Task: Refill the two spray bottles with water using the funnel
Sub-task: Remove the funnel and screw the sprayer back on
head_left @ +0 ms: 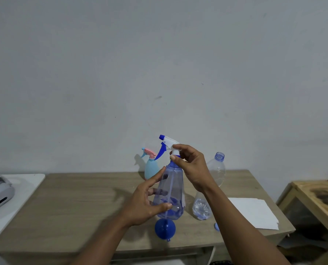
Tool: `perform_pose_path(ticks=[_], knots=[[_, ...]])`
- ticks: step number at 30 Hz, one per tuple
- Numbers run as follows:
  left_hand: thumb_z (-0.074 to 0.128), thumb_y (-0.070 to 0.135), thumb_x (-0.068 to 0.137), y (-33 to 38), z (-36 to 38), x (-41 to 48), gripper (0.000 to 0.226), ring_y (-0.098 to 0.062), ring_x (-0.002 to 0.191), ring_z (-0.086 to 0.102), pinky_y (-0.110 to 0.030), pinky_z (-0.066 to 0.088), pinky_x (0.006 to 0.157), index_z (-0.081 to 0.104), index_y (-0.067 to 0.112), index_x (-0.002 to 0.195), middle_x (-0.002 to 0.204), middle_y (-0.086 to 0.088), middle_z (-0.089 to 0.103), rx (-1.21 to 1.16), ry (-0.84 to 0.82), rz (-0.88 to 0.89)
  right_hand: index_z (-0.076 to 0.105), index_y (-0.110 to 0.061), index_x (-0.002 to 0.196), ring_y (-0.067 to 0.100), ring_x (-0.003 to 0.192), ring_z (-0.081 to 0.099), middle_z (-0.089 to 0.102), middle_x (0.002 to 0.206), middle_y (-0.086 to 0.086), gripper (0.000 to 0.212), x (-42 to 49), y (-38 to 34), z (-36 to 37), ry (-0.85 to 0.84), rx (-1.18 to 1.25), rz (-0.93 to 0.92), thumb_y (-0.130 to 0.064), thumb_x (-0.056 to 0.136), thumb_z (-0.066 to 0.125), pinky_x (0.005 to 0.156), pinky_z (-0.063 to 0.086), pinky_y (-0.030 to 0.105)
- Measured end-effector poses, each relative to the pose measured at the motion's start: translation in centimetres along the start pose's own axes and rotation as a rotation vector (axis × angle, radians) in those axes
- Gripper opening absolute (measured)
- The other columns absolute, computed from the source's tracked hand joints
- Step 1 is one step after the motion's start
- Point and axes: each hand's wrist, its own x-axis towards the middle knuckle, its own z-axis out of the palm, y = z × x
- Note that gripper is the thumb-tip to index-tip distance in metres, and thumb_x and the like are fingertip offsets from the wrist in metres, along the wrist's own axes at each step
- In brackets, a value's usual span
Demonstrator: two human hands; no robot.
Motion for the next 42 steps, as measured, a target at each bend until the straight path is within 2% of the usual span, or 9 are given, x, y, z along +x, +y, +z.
perform_pose_path(ticks=[4, 7, 11, 13, 18, 27, 33, 38, 42], knots=[[0.09, 0.028, 0.07, 0.3, -0.2, 0.0, 0.099, -0.024, 0.123, 0.06, -0.049, 0.061, 0.082, 0.033, 0.055, 0.146, 0.149, 0.016, 0.043, 0.002, 0.012, 0.001, 0.072, -0.022, 0.118, 0.022, 0.112, 0.068, 0.074, 0.118, 0.003, 0.039, 0.0, -0.7, -0.8, -0.067, 0.067, 0.087, 0.002, 0.102, 0.045, 0.093, 0.058, 0.035], [0.091, 0.033, 0.068, 0.7, -0.7, 0.1, 0.099, -0.023, 0.126, 0.058, -0.048, 0.061, 0.086, 0.033, 0.053, 0.147, 0.149, 0.014, 0.043, 0.021, 0.019, 0.013, 0.067, -0.02, 0.125, 0.021, 0.111, 0.07, 0.074, 0.118, 0.005, 0.036, 0.0, -1.0, -1.2, -0.098, 0.097, 0.107, 0.001, 0.1, 0.052, 0.091, 0.058, 0.032], [0.091, 0.03, 0.071, 0.7, -0.9, 0.1, 0.098, -0.012, 0.128, 0.056, -0.046, 0.059, 0.092, 0.033, 0.048, 0.149, 0.151, 0.013, 0.044, 0.052, -0.001, 0.05, 0.07, -0.017, 0.118, 0.017, 0.1, 0.071, 0.077, 0.104, 0.002, 0.035, 0.1, -1.1, -0.8, -0.05, 0.104, 0.076, 0.004, 0.091, 0.066, 0.083, 0.058, 0.025], [0.091, 0.032, 0.069, 0.7, -0.7, 0.1, 0.1, -0.013, 0.127, 0.057, -0.046, 0.059, 0.091, 0.033, 0.049, 0.148, 0.15, 0.013, 0.044, 0.043, 0.002, 0.032, 0.071, -0.017, 0.118, 0.018, 0.101, 0.07, 0.077, 0.106, 0.006, 0.035, 0.1, -0.8, -0.4, -0.025, 0.083, 0.049, 0.003, 0.089, 0.069, 0.086, 0.059, 0.032], [0.092, 0.033, 0.066, 0.8, -0.7, 0.2, 0.101, -0.019, 0.122, 0.061, -0.049, 0.061, 0.084, 0.035, 0.054, 0.146, 0.147, 0.017, 0.046, 0.012, 0.009, 0.007, 0.07, -0.017, 0.122, 0.021, 0.107, 0.07, 0.076, 0.113, 0.004, 0.032, 0.2, -0.7, -0.7, -0.05, 0.111, 0.085, -0.001, 0.098, 0.058, 0.092, 0.059, 0.038], [0.09, 0.034, 0.068, 0.3, -0.7, 0.0, 0.099, -0.02, 0.122, 0.061, -0.047, 0.061, 0.086, 0.032, 0.058, 0.145, 0.149, 0.018, 0.043, 0.034, 0.003, -0.012, 0.067, -0.009, 0.125, 0.014, 0.101, 0.073, 0.077, 0.11, 0.006, 0.033, 0.0, -0.4, -0.4, -0.027, 0.065, 0.078, 0.004, 0.095, 0.06, 0.08, 0.058, 0.024], [0.092, 0.037, 0.063, 0.6, -0.9, 0.7, 0.102, -0.017, 0.124, 0.059, -0.049, 0.06, 0.087, 0.035, 0.054, 0.146, 0.147, 0.015, 0.045, 0.032, 0.009, -0.004, 0.061, -0.018, 0.134, 0.026, 0.113, 0.069, 0.074, 0.117, 0.012, 0.039, 0.6, -0.6, -0.7, -0.123, 0.061, 0.109, -0.001, 0.099, 0.055, 0.087, 0.058, 0.033], [0.094, 0.029, 0.063, -0.2, -0.7, 0.8, 0.105, -0.018, 0.12, 0.06, -0.045, 0.062, 0.081, 0.034, 0.06, 0.143, 0.146, 0.019, 0.045, 0.061, 0.065, -0.021, 0.065, -0.012, 0.13, 0.019, 0.106, 0.071, 0.076, 0.113, 0.011, 0.037, 0.5, -0.4, -0.1, -0.071, 0.016, 0.084, 0.004, 0.096, 0.059, 0.078, 0.057, 0.022], [0.093, 0.024, 0.067, -0.5, -0.7, 1.0, 0.105, -0.011, 0.12, 0.06, -0.041, 0.063, 0.079, 0.031, 0.059, 0.144, 0.147, 0.021, 0.043, 0.085, 0.086, -0.018, 0.06, -0.012, 0.126, 0.019, 0.102, 0.073, 0.076, 0.107, 0.01, 0.033, 0.4, -0.2, 0.0, -0.039, 0.004, 0.075, 0.001, 0.096, 0.062, 0.073, 0.058, 0.023]])
